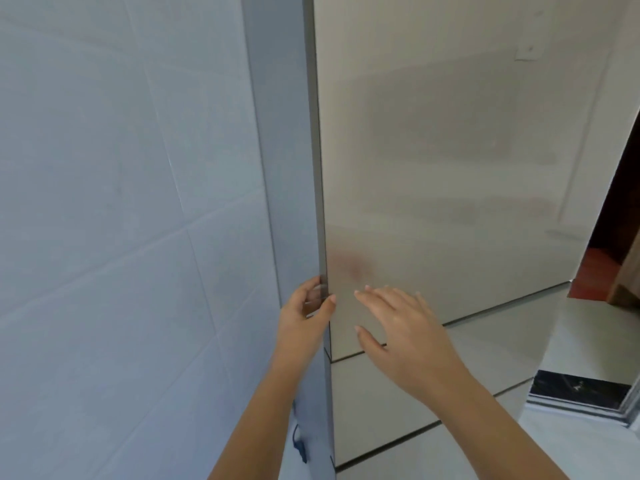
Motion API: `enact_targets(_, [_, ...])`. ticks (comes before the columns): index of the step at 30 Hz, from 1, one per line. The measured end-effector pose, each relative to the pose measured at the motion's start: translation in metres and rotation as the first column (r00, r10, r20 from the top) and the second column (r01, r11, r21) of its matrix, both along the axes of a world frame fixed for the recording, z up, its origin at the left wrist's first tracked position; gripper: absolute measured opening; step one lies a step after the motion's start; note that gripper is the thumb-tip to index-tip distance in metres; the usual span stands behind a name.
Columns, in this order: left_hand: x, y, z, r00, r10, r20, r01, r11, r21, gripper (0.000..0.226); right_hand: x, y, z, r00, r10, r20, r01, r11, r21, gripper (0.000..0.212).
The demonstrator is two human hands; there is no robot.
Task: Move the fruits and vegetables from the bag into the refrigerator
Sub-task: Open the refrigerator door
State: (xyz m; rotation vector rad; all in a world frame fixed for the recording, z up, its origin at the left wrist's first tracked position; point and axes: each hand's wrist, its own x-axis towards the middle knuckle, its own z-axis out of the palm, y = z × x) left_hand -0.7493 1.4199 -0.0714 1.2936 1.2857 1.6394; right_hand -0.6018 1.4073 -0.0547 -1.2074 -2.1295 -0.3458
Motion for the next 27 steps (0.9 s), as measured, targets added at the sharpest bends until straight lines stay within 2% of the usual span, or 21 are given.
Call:
enact_targets(14, [0.007,-0.011,-0.005,0.997,-0.033,0.064,0.032,0.999,0.020,0.027,0.002,-0.032,0.001,0.997,-0.083,-0.002,0.083,0.996,0.008,0.043])
enact_targets(19, [0.019,-0.036,-0.014,0.992,-0.113,0.061,0.107,0.991,0.085,0.029,0.010,-0.054,-0.004,0.994,-0.108,-0.026,0.108,0.994,0.004,0.045])
enact_targets(27, [0.043,-0.082,-0.021,0.973,-0.220,-0.072,0.227,0.967,0.116,0.038,0.033,-0.103,-0.016,0.977,-0.196,-0.080,0.192,0.980,-0.049,0.048])
